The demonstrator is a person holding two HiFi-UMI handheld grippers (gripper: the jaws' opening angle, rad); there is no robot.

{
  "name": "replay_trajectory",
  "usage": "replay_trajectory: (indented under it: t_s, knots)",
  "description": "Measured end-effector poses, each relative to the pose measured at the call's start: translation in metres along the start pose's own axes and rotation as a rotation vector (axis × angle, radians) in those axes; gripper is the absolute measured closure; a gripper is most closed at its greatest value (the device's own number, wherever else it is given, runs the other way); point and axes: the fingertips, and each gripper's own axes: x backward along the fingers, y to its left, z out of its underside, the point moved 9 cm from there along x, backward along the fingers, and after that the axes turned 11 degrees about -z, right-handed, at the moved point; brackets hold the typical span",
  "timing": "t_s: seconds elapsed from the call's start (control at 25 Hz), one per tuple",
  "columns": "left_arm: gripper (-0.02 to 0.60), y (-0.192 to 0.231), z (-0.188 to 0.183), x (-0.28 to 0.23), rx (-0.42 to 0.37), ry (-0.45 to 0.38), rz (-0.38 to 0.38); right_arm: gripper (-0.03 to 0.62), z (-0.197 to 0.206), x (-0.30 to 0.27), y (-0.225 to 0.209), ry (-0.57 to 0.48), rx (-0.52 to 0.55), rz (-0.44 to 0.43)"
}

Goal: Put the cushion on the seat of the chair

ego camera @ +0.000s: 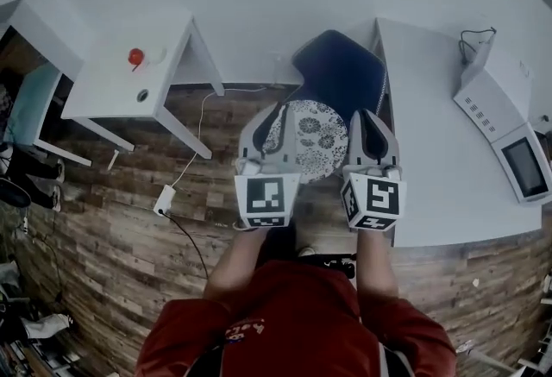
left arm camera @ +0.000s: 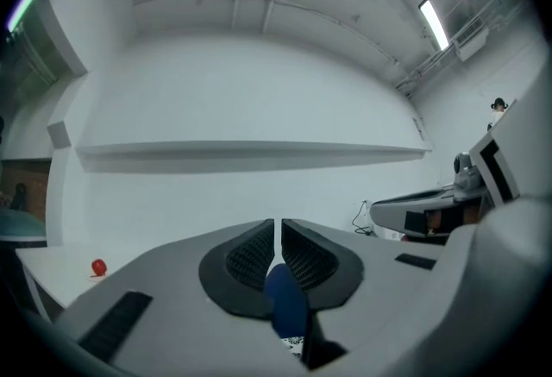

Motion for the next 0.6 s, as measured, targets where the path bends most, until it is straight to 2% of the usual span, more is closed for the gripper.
replay_trajectory:
  t_s: [0.2, 0.6]
  knots:
    - [0.554, -0.009, -0.017, 0.039, 0.014, -0.019, 0.009, 0.563, -0.016, 0.033, 0.018, -0.027, 0.004, -0.026]
    - [0.554, 0.003, -0.023, 0.062, 0.049, -0.032, -0.045, 0.566, -0.03, 0.041, 0.038, -0.029, 0.051, -0.044]
